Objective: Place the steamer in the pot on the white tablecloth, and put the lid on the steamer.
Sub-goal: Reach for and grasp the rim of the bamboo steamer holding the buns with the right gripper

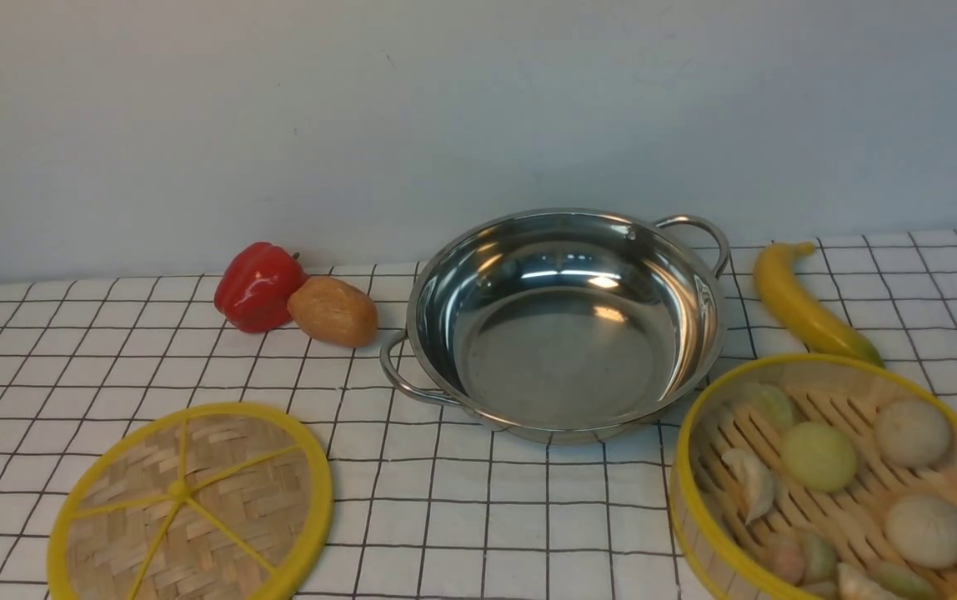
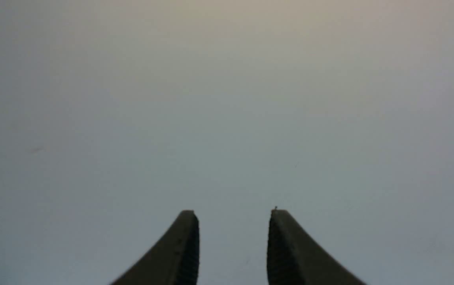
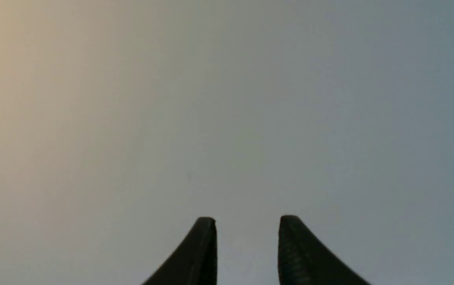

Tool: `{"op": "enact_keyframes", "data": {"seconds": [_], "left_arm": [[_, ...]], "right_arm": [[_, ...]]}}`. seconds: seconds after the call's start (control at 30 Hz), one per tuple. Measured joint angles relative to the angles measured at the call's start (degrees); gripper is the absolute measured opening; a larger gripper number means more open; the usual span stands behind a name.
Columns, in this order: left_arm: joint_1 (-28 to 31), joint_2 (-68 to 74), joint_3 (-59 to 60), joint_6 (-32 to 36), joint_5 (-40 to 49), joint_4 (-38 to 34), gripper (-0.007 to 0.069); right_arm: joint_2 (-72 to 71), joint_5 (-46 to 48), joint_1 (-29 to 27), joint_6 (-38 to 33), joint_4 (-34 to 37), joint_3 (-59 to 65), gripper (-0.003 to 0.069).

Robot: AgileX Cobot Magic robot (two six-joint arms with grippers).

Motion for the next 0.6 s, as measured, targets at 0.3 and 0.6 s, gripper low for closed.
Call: {"op": "enact_keyframes", "data": {"seconds": [0.3, 0.6], "left_arm": [[0.0, 22.5, -13.4, 9.8, 31.4, -0.3, 0.0243], [0.0, 46.3, -20.3, 24.5, 42.7, -8.1, 0.0243]], "right_arm": [[29.8, 34.3, 0.0, 0.7, -7.9, -13.1, 0.0240], [49.7, 36.9, 0.0, 2.7, -14.1, -14.0, 0.0240]]}}
